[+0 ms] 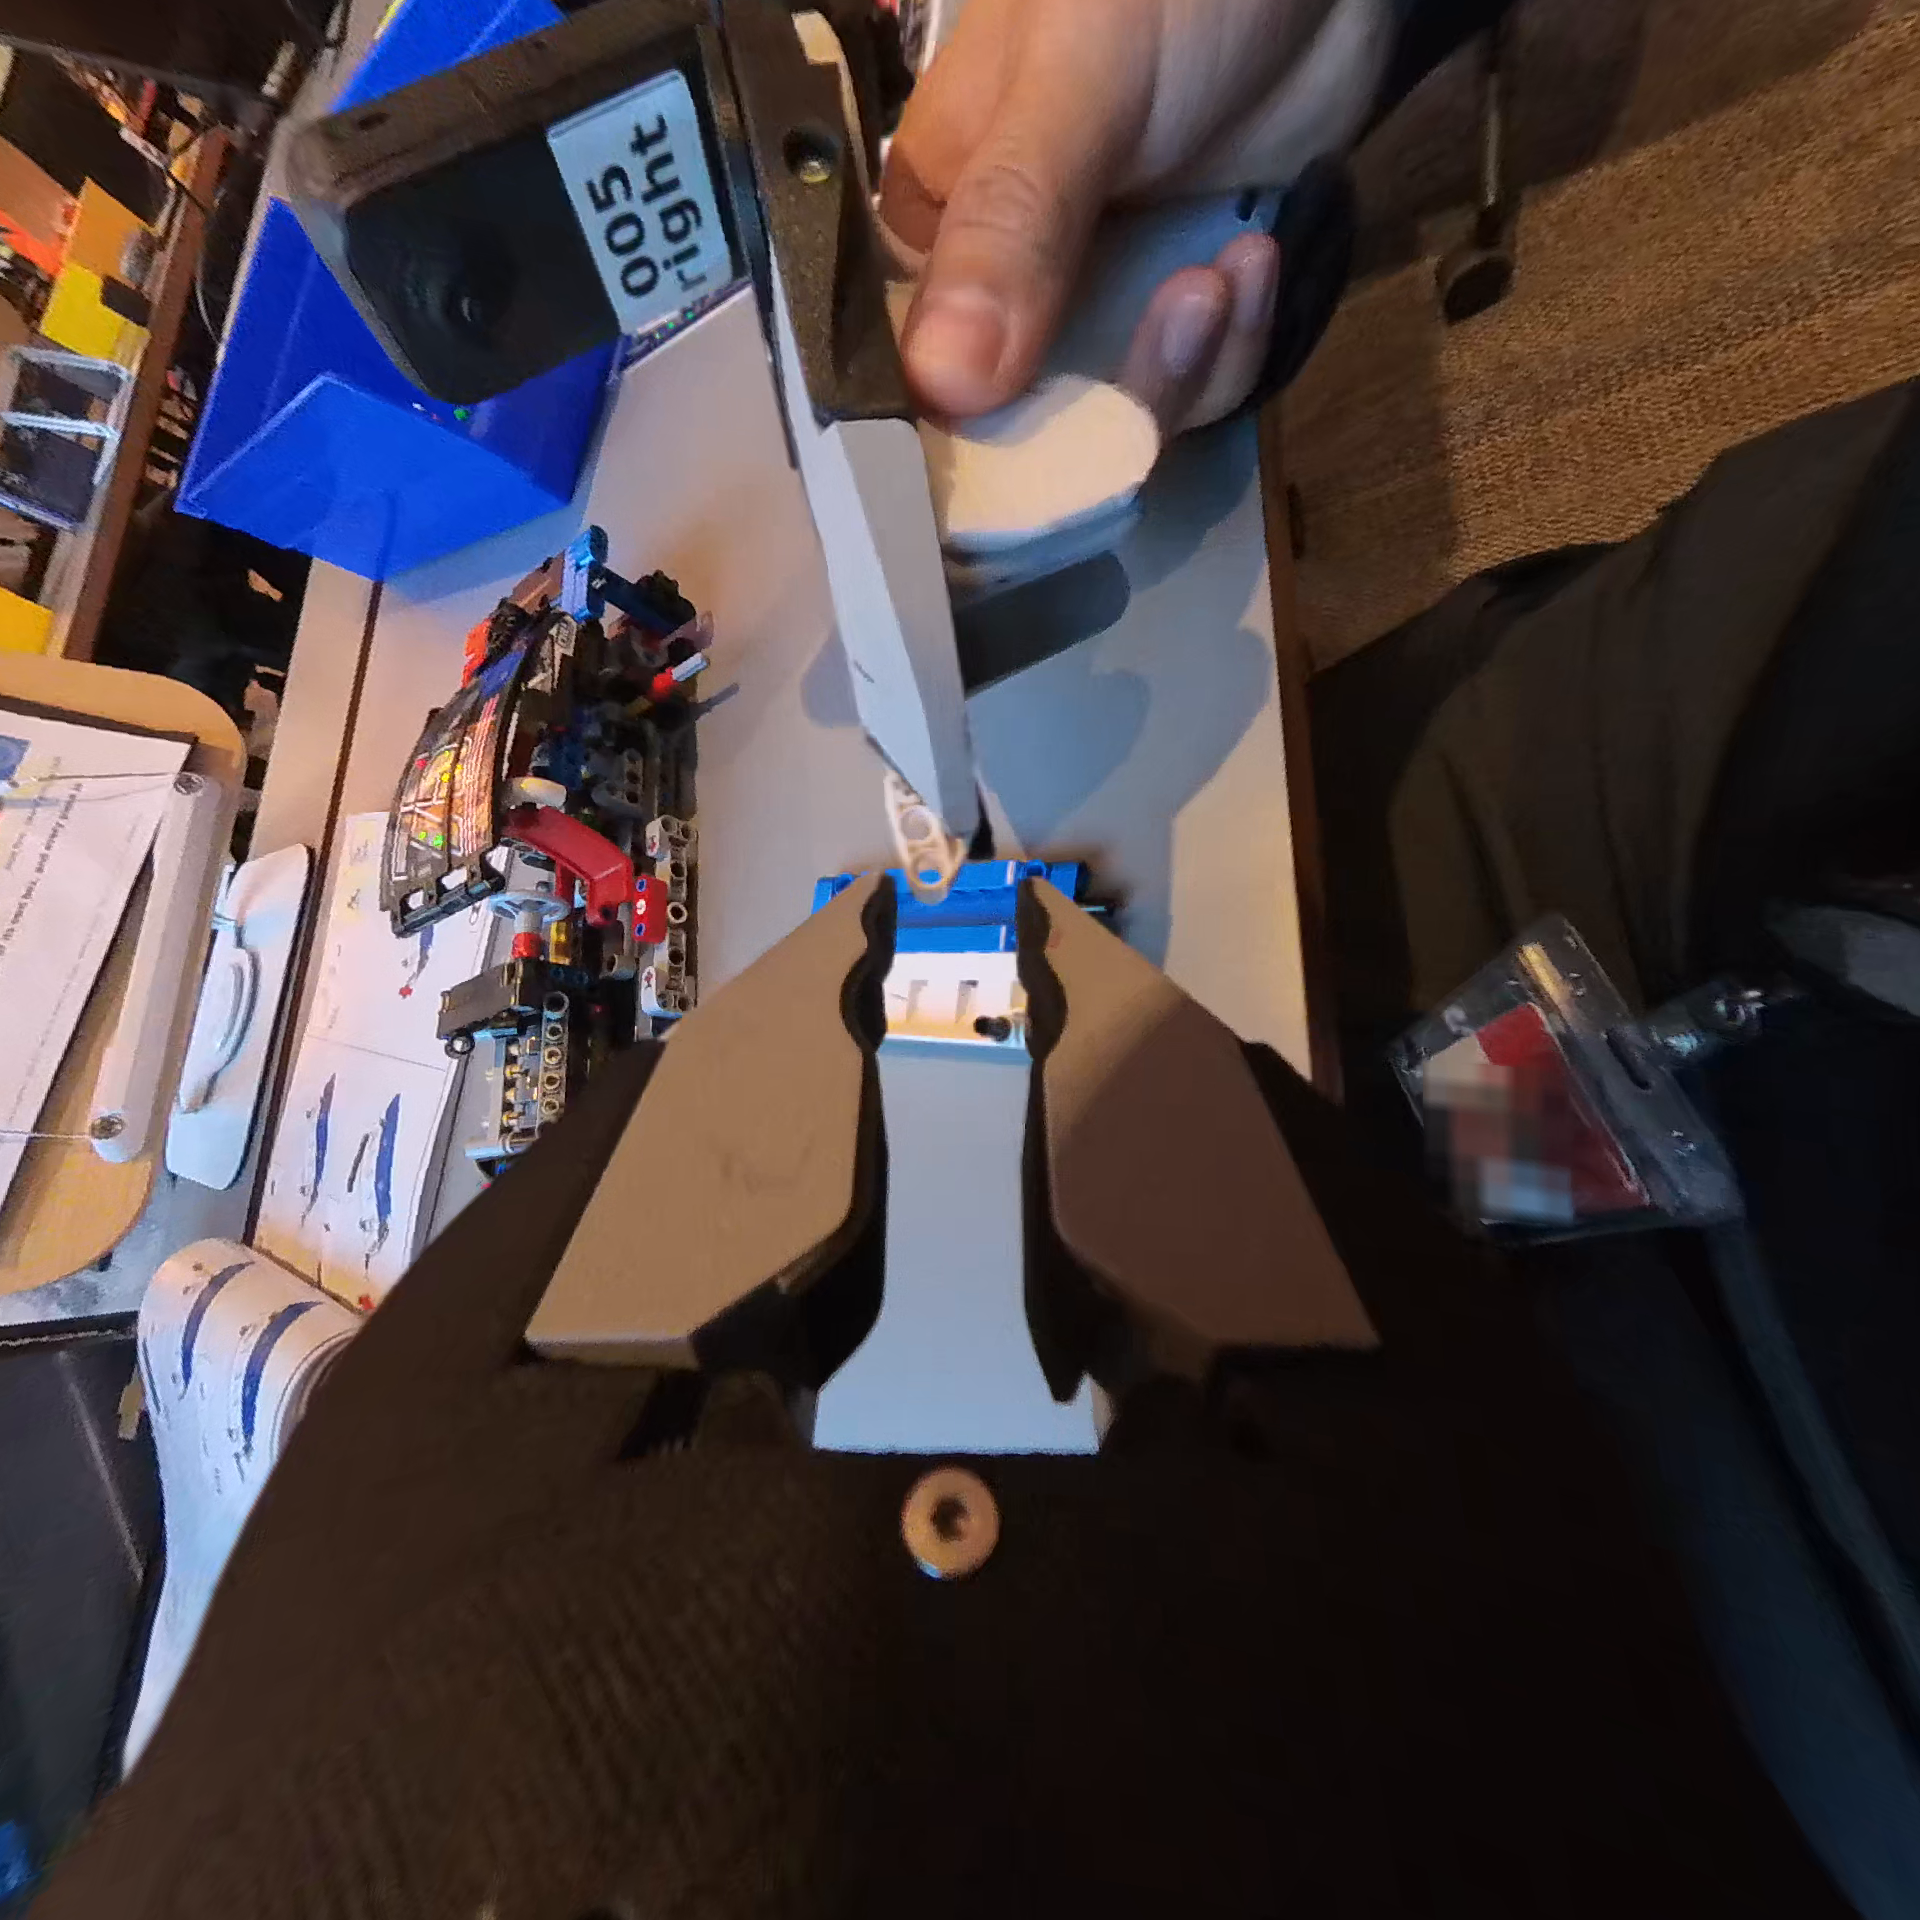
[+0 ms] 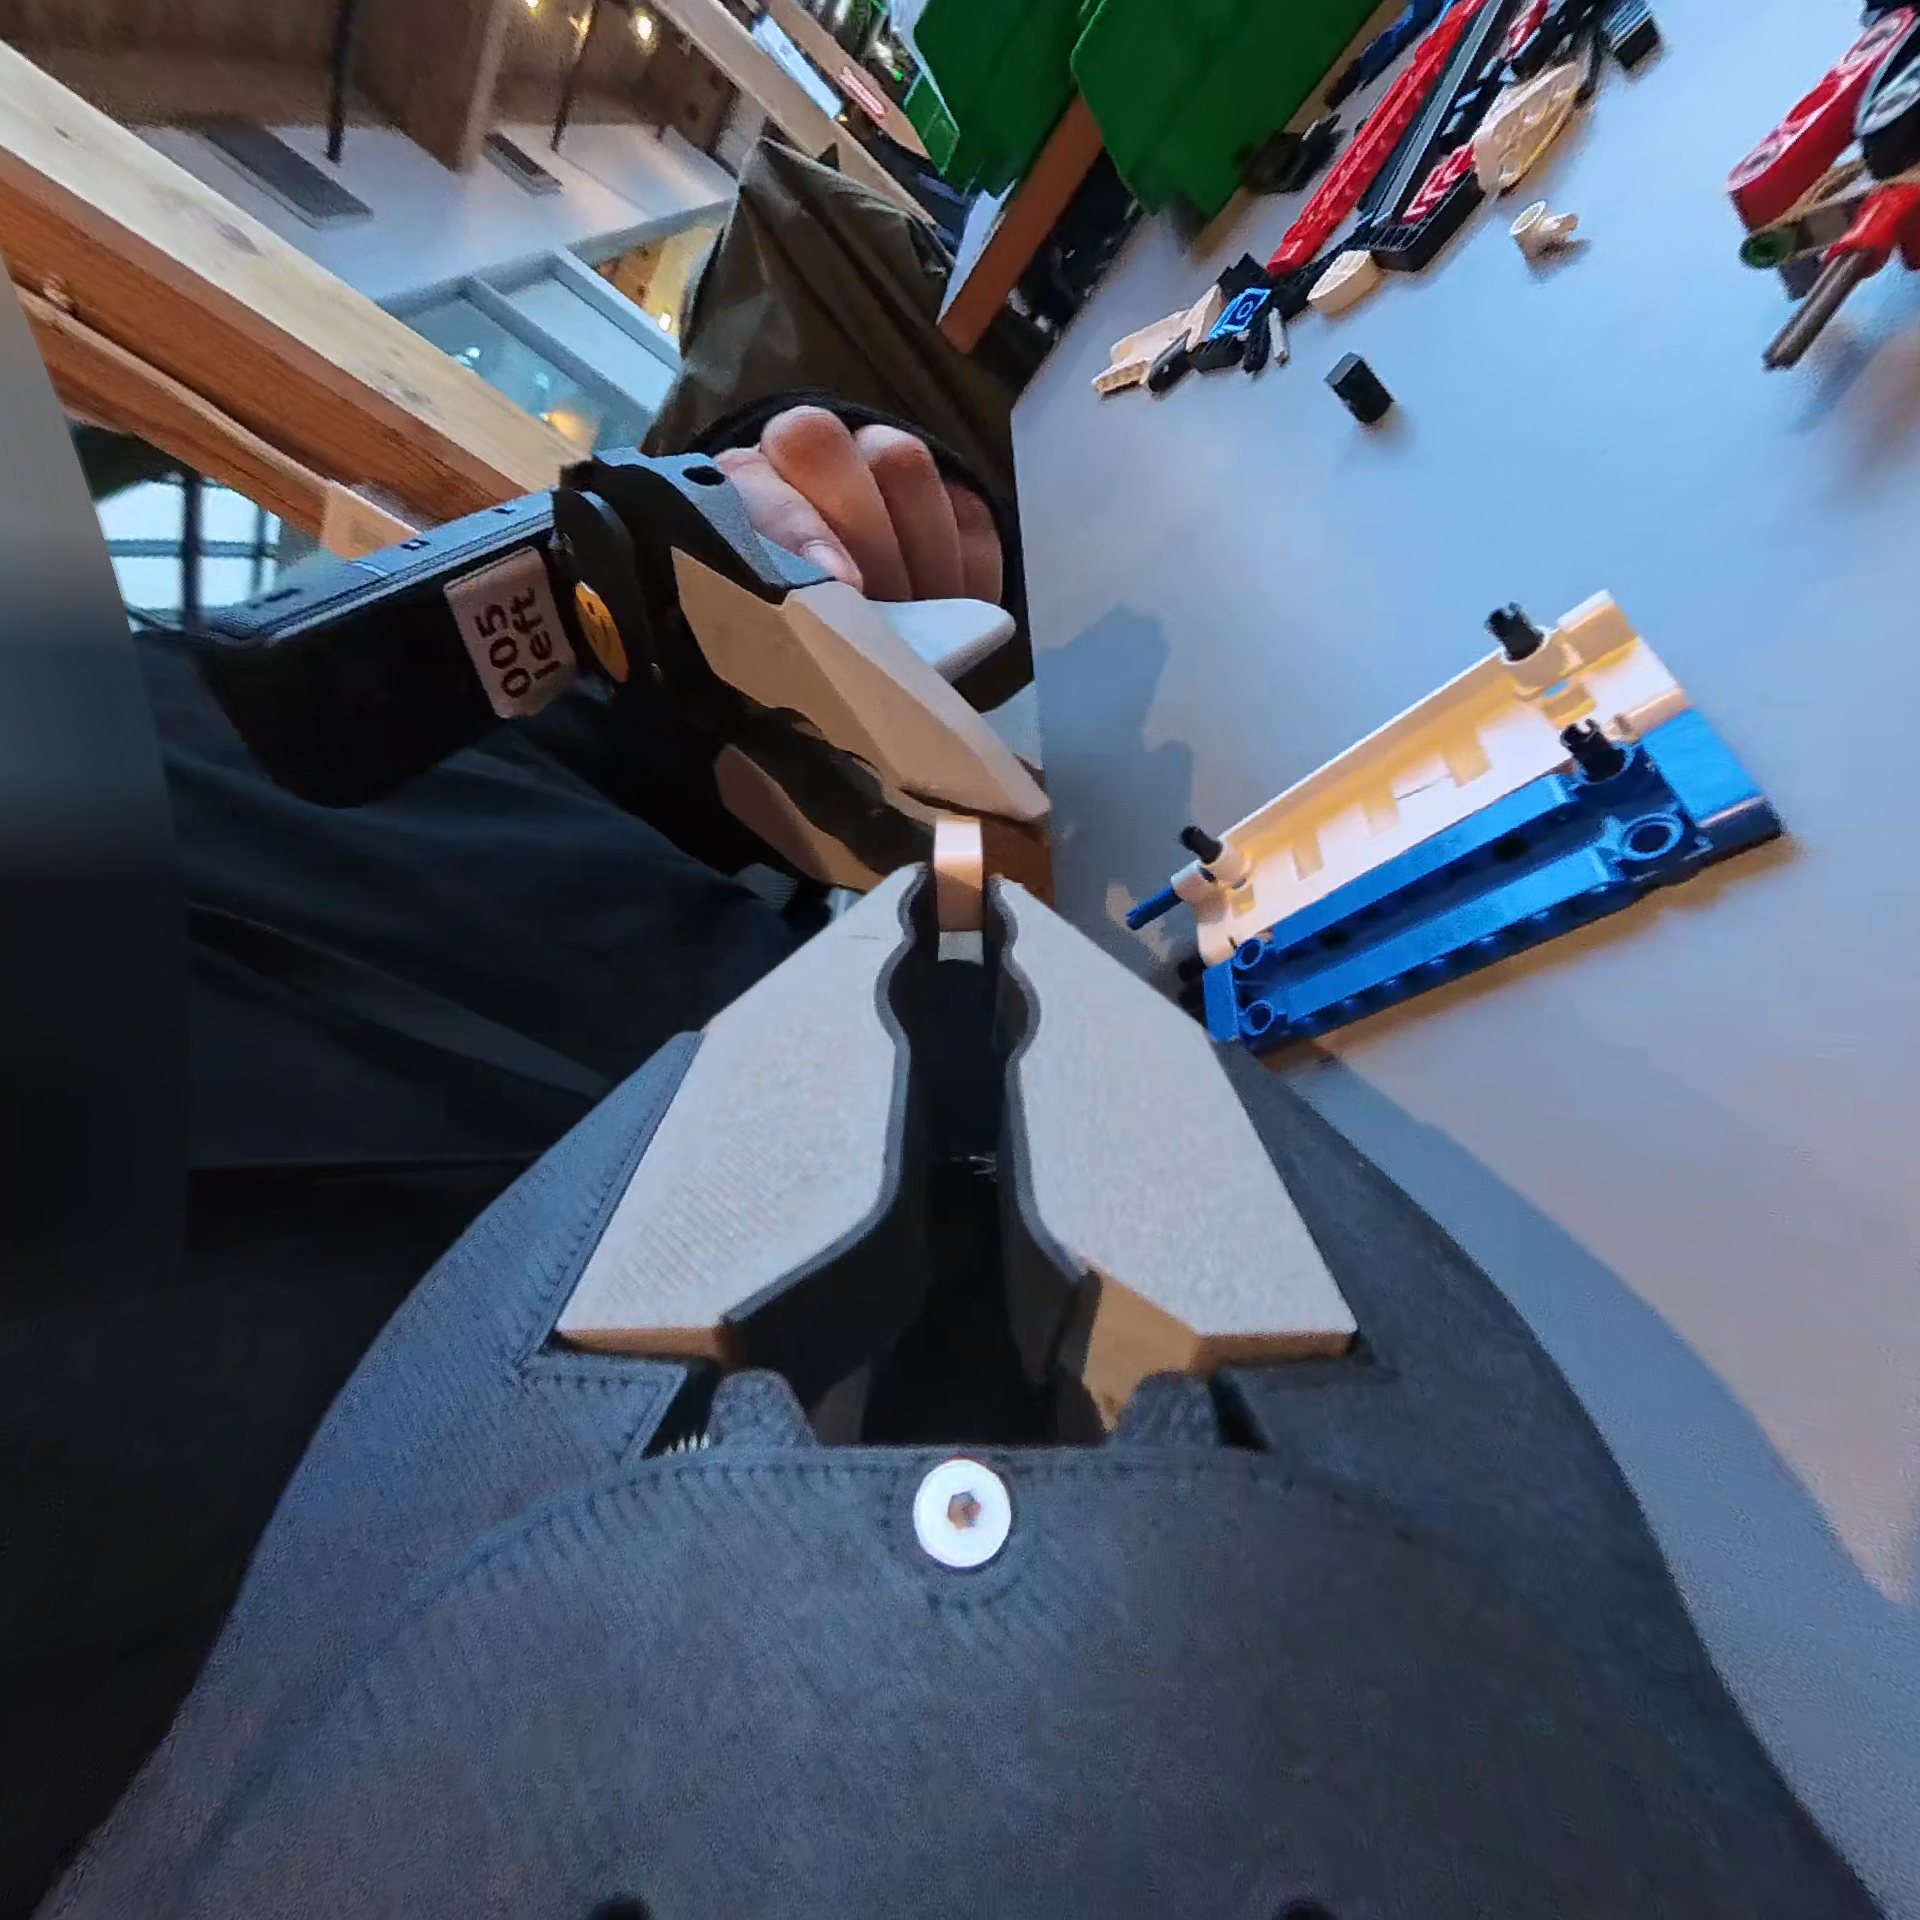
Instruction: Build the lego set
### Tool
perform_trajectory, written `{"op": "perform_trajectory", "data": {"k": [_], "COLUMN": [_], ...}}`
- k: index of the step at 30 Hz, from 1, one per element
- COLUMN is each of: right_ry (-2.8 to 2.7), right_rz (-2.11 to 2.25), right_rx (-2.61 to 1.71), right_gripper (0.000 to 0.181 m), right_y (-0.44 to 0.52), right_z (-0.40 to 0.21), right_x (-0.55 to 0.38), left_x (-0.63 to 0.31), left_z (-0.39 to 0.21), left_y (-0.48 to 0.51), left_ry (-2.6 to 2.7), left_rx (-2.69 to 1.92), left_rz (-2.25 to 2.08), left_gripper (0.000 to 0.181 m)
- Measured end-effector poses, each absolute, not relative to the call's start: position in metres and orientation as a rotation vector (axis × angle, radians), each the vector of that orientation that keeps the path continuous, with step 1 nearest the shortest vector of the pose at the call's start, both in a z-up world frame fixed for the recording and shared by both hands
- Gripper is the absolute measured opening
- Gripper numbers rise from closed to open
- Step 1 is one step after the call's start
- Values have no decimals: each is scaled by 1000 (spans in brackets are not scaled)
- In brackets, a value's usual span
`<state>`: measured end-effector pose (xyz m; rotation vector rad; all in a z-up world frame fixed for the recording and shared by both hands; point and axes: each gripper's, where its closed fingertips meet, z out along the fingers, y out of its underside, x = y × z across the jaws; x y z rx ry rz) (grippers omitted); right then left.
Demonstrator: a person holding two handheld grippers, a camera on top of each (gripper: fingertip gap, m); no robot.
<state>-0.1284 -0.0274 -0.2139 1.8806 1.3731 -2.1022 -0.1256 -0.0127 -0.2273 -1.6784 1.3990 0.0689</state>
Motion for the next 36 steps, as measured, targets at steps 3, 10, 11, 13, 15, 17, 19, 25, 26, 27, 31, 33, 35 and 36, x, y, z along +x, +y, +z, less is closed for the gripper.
{"op": "perform_trajectory", "data": {"k": [3,10,11,13,15,17,19,25,26,27,31,33,35,36], "right_ry": [1363,1367,1393,1527,1699,1868,2057,2831,2956,3059,3247,3279,3299,3308], "right_rz": [-2066,-2004,-1992,-1955,-1891,-1806,-1730,-1336,-1223,-1128,-957,-949,-951,-941], "right_rx": [1887,1882,1884,1925,1991,2042,2107,2100,2077,2046,1993,1971,1952,1942], "right_gripper": [6,6,6,7,7,7,18,28,25,22,14,15,14,14], "right_y": [-30,-33,-33,-31,-28,-26,-20,-18,-18,-18,-20,-22,-23,-24], "right_z": [-219,-228,-229,-232,-237,-244,-247,-248,-251,-253,-255,-254,-253,-253], "right_x": [-129,-129,-128,-126,-124,-124,-125,-133,-133,-134,-136,-136,-136,-136], "left_x": [-123,-120,-120,-122,-124,-127,-130,-131,-130,-129,-129,-130,-130,-130], "left_z": [-221,-234,-234,-237,-241,-246,-253,-257,-256,-254,-256,-258,-260,-260], "left_y": [-14,-19,-19,-19,-17,-17,-18,-21,-21,-21,-21,-21,-21,-22], "left_ry": [1378,1411,1416,1424,1423,1423,1445,1489,1491,1489,1502,1520,1539,1549], "left_rx": [-1641,-1685,-1691,-1703,-1732,-1775,-1822,-1854,-1850,-1845,-1842,-1837,-1827,-1820], "left_rz": [37,-32,-46,-59,-85,-127,-166,-199,-202,-203,-179,-145,-118,-107], "left_gripper": [18,13,10,10,11,10,10,10,10,10,10,10,10,11]}}
